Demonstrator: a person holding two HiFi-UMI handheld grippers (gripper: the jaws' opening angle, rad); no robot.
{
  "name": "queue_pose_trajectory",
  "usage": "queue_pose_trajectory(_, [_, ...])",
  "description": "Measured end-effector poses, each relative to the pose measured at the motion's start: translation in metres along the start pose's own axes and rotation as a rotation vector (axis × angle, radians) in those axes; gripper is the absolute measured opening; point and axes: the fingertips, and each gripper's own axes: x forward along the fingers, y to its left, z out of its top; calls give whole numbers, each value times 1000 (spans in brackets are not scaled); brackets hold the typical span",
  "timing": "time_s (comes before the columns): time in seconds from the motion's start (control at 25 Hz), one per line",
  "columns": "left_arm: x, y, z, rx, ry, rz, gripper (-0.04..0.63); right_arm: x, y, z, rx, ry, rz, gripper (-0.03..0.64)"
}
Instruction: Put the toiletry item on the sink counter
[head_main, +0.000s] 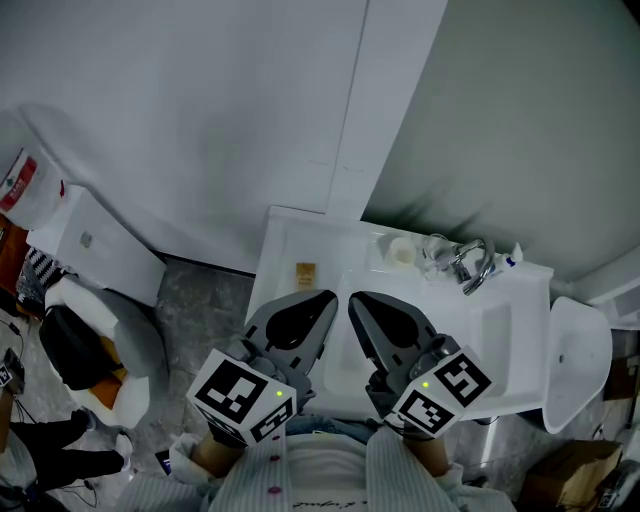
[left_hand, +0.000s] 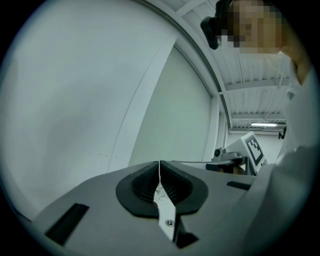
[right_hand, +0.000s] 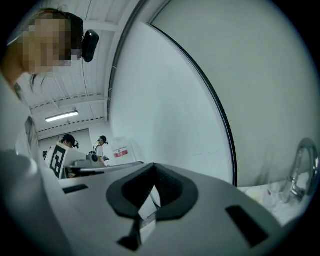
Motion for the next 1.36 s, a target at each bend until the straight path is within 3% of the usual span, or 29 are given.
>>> queue_pose_trajectory(1.36, [-1, 1, -9, 9, 16, 8, 21, -2, -3, -18, 18, 50, -21, 9])
